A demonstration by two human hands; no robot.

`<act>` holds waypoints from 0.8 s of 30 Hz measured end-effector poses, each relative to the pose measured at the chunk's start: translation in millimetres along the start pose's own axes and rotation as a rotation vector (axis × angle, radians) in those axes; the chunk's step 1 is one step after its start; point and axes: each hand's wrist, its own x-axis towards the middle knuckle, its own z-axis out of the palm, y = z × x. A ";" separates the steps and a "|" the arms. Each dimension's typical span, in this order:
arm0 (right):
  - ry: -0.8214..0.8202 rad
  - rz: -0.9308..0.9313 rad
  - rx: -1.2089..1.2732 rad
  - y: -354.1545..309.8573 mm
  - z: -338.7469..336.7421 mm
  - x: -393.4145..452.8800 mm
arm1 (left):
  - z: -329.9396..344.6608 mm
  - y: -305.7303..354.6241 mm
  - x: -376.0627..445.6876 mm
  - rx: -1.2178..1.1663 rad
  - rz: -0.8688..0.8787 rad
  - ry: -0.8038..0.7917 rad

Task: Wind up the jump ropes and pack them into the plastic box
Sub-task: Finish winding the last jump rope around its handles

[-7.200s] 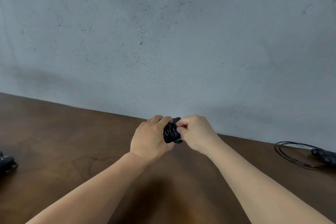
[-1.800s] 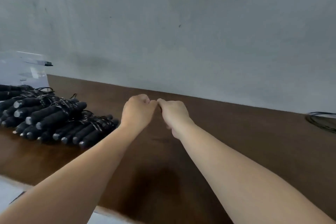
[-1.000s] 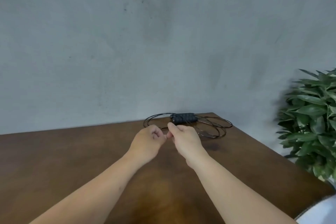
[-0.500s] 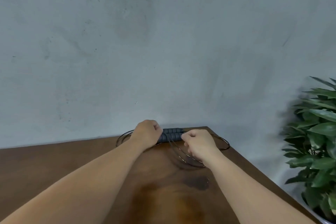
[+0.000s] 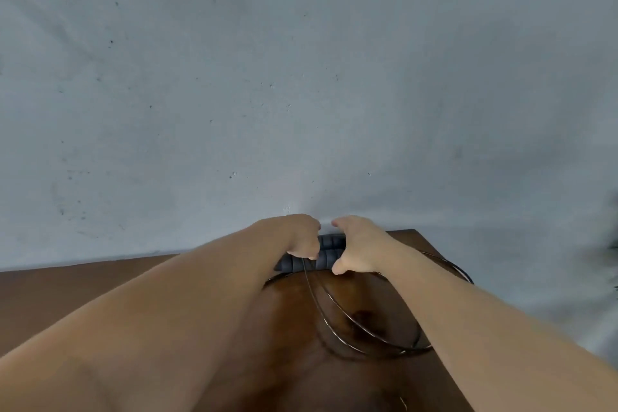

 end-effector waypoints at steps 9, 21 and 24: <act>-0.224 -0.116 -0.088 -6.3 9.8 48.1 | 5.2 -10.3 17.1 0.036 -0.159 -0.140; 0.140 -0.284 -0.243 -30.4 -43.7 5.5 | -25.4 -20.8 -49.6 -0.217 0.033 0.277; 0.136 -0.381 -0.177 -60.2 -61.6 -11.8 | -42.0 -24.2 -86.8 -0.188 0.105 0.399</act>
